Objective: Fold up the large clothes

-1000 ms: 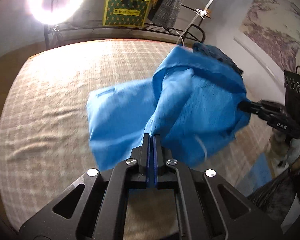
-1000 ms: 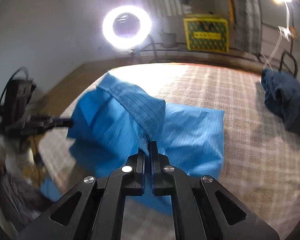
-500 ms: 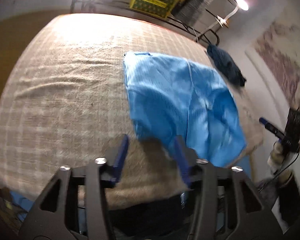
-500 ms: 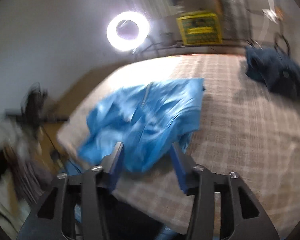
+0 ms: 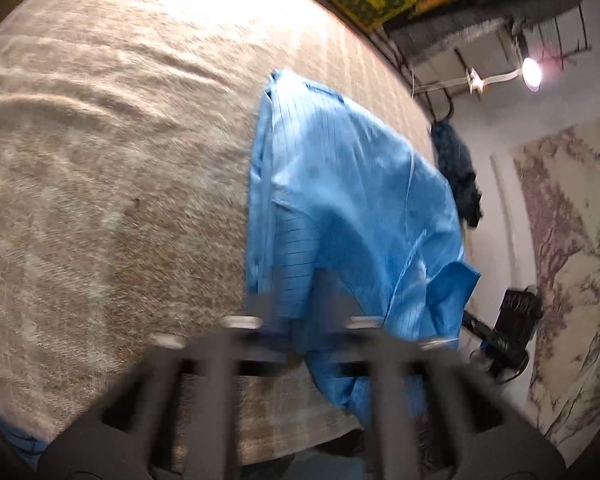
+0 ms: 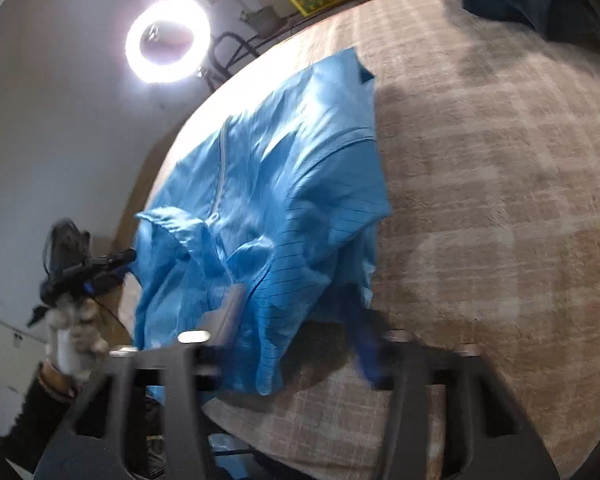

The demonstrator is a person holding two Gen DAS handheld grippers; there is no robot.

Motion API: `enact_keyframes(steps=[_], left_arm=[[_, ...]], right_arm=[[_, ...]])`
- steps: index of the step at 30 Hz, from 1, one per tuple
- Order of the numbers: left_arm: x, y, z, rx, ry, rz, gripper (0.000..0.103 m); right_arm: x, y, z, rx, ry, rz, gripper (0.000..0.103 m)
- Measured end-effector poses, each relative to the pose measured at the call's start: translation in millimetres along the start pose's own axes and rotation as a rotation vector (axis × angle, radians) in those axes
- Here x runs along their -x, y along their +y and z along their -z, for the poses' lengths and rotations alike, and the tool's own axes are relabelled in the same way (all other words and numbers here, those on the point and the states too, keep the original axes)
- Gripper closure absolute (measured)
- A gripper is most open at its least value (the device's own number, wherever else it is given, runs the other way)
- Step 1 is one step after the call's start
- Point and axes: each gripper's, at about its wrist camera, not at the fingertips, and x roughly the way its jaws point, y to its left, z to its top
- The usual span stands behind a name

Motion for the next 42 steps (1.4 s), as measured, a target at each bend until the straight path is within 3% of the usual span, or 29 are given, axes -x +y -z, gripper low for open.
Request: enact_keyframes(steps=[4, 8, 13, 14, 15, 16, 17, 18, 19, 22, 25, 26, 27, 28, 29, 34, 39, 42], left_arm=[[13, -13, 5, -0.061, 0.008, 0.026, 0.103], [-2, 4, 4, -0.072, 0.045, -0.124, 0.102], [-4, 1, 4, -0.112, 0.034, -0.145, 0.101], [-1, -1, 4, -0.114, 0.026, -0.139, 0.1], [1, -1, 3, -0.108, 0.022, -0.135, 0.096], [5, 0, 1, -0.093, 0.017, -0.124, 0.081], [10, 2, -1, -0.076, -0.002, -0.113, 0.065], [15, 3, -2, -0.065, -0.02, -0.105, 0.059], [19, 6, -6, -0.049, -0.038, -0.098, 0.055], [17, 13, -19, 0.011, -0.043, -0.065, 0.055], [5, 12, -29, 0.009, -0.03, -0.068, 0.055], [-1, 10, -32, 0.005, -0.023, -0.068, 0.055], [-6, 6, -34, 0.0, -0.02, -0.063, 0.059], [-10, 1, -36, -0.016, -0.02, -0.061, 0.086], [-14, -4, -38, -0.046, -0.02, -0.084, 0.097], [-30, -12, -54, -0.076, -0.055, -0.126, 0.098], [-46, -3, -61, -0.05, -0.067, -0.136, 0.098], [-45, -5, -57, -0.075, -0.07, -0.152, 0.097]], right_arm=[[12, 13, 2, 0.048, -0.024, -0.018, 0.101], [6, 8, 1, 0.058, -0.006, 0.044, 0.101], [-2, 6, 3, 0.098, 0.052, 0.096, 0.097], [3, 6, 2, 0.098, 0.051, 0.081, 0.092], [10, 6, 2, 0.093, 0.042, 0.071, 0.08], [19, 4, 1, 0.086, 0.018, 0.066, 0.071], [28, 1, -1, 0.075, -0.019, 0.068, 0.051], [35, -1, -4, 0.063, -0.05, 0.066, 0.043], [40, -5, -9, 0.044, -0.082, 0.061, 0.043], [39, -18, -22, -0.009, -0.111, 0.061, 0.043], [21, -17, -33, 0.009, -0.089, 0.109, 0.043], [17, -16, -37, 0.015, -0.077, 0.109, 0.049], [9, -13, -40, 0.026, -0.064, 0.107, 0.063], [9, -12, -41, 0.033, -0.054, 0.106, 0.074], [6, -8, -48, 0.046, -0.039, 0.11, 0.096], [-5, -3, -58, 0.094, -0.039, 0.176, 0.099], [-12, -19, -64, 0.009, -0.04, 0.14, 0.099], [-9, -11, -61, 0.044, -0.026, 0.188, 0.093]])
